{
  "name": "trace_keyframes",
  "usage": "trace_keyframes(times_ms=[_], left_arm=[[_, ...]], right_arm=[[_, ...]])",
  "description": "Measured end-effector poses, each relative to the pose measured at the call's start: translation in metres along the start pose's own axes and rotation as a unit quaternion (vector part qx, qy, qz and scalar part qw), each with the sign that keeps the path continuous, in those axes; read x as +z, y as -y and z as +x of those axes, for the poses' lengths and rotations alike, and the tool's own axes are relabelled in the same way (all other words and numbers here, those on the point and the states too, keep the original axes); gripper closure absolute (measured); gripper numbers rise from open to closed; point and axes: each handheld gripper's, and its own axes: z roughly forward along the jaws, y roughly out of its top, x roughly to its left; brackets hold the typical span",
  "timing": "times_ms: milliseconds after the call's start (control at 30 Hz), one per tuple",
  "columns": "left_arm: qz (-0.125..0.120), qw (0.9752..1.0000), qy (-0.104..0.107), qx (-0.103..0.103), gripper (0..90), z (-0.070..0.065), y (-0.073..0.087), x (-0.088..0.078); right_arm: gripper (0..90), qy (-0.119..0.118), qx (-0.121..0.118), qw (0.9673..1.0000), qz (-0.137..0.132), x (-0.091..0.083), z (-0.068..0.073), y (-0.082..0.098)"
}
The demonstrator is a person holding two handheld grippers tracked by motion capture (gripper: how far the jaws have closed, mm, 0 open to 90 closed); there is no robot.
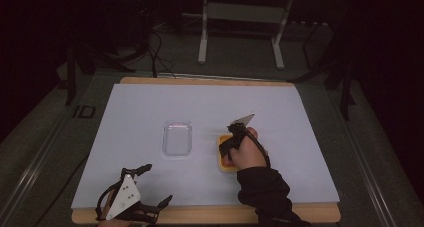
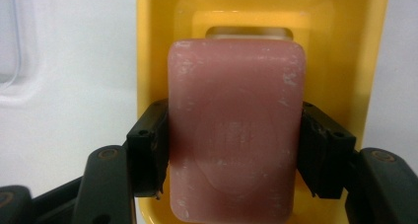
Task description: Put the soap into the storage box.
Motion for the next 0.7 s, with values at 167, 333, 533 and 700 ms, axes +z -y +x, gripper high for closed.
trace_keyframes(times_ms=[167, 333, 533, 700], left_arm=[[0.001, 1.0000, 0.000, 0.001, 0.4, 0.000, 0.000, 0.000], [0.001, 1.0000, 0.000, 0.001, 0.4, 0.000, 0.000, 0.000], [0.002, 1.0000, 0.000, 0.001, 0.4, 0.000, 0.000, 0.000], [0.002, 1.0000, -0.001, 0.002, 0.4, 0.000, 0.000, 0.000]], right_arm=[[35.9, 0.016, -0.013, 0.9997, 0.014, 0.001, 0.003, -0.002], [32.7, 0.012, -0.028, 0.9995, 0.002, -0.009, 0.005, -0.003], [31.7, 0.006, -0.040, 0.9992, -0.004, -0.025, 0.004, -0.002], [29.6, 0.005, -0.080, 0.9966, -0.019, -0.040, 0.005, 0.000]])
